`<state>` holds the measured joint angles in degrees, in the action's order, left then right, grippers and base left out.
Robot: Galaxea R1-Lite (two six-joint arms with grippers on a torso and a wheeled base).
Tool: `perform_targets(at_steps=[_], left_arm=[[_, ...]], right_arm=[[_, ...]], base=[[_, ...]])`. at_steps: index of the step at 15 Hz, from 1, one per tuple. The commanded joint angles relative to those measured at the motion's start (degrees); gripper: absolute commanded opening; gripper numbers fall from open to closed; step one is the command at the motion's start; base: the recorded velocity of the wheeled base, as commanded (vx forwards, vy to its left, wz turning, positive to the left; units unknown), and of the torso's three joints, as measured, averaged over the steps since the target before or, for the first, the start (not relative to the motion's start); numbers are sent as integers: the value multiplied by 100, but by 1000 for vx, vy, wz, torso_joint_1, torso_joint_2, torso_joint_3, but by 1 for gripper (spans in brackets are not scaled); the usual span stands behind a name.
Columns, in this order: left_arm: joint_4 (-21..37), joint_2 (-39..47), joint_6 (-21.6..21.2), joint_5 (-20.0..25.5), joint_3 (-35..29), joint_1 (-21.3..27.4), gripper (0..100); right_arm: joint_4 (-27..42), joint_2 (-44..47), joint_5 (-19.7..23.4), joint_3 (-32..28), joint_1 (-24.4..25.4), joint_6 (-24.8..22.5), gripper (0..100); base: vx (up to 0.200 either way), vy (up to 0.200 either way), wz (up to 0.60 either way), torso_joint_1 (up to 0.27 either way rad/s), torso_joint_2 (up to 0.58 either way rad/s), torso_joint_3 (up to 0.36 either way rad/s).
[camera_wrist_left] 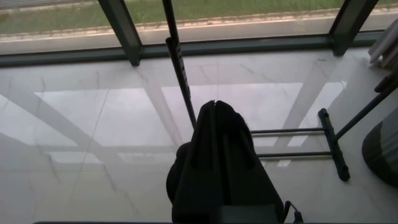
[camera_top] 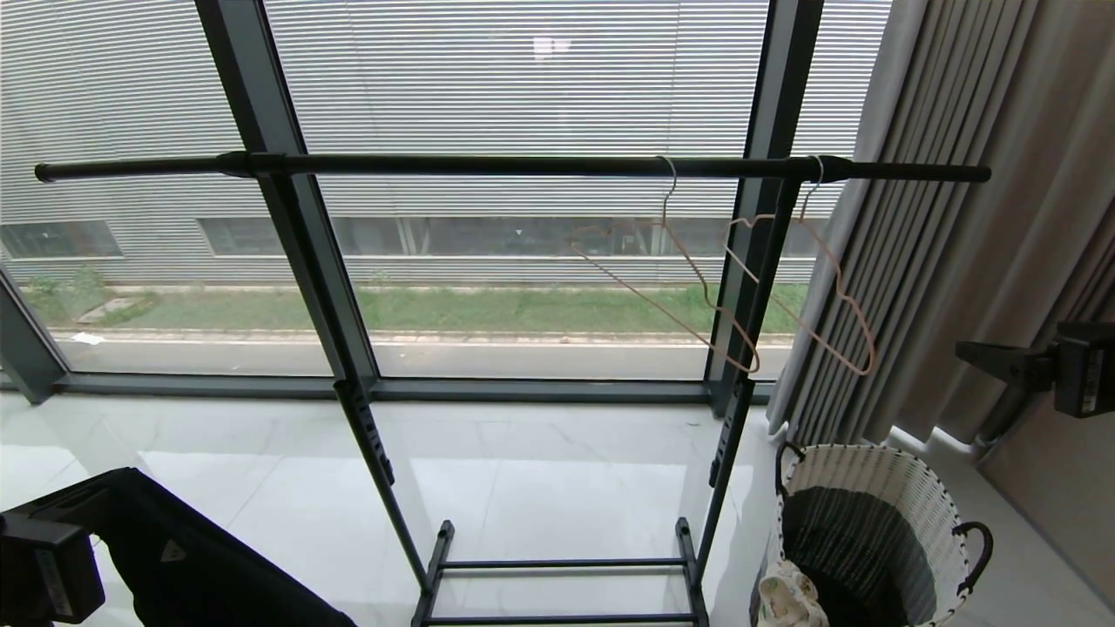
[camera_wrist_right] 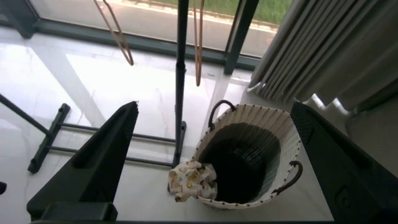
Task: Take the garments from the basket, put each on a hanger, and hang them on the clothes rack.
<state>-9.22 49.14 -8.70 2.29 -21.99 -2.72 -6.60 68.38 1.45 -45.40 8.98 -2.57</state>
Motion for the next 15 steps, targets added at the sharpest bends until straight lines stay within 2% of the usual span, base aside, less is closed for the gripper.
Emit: perform_targets(at_steps=[1, 12, 15], left_arm=[[-1, -19, -8, -1, -16, -1, 0], [-1, -27, -8, -1, -24, -1, 0], [-10, -36, 0, -1, -24, -1, 0]], right_arm=[[-61, 220, 13, -74, 7, -24, 100], [-52, 273, 22, -118, 16, -42, 100], [-44, 387, 22, -127, 7, -42, 100]], base=[[200, 0, 0, 2, 2, 7], [200, 0, 0, 5, 0, 3], [0, 0, 0, 0, 0, 0]])
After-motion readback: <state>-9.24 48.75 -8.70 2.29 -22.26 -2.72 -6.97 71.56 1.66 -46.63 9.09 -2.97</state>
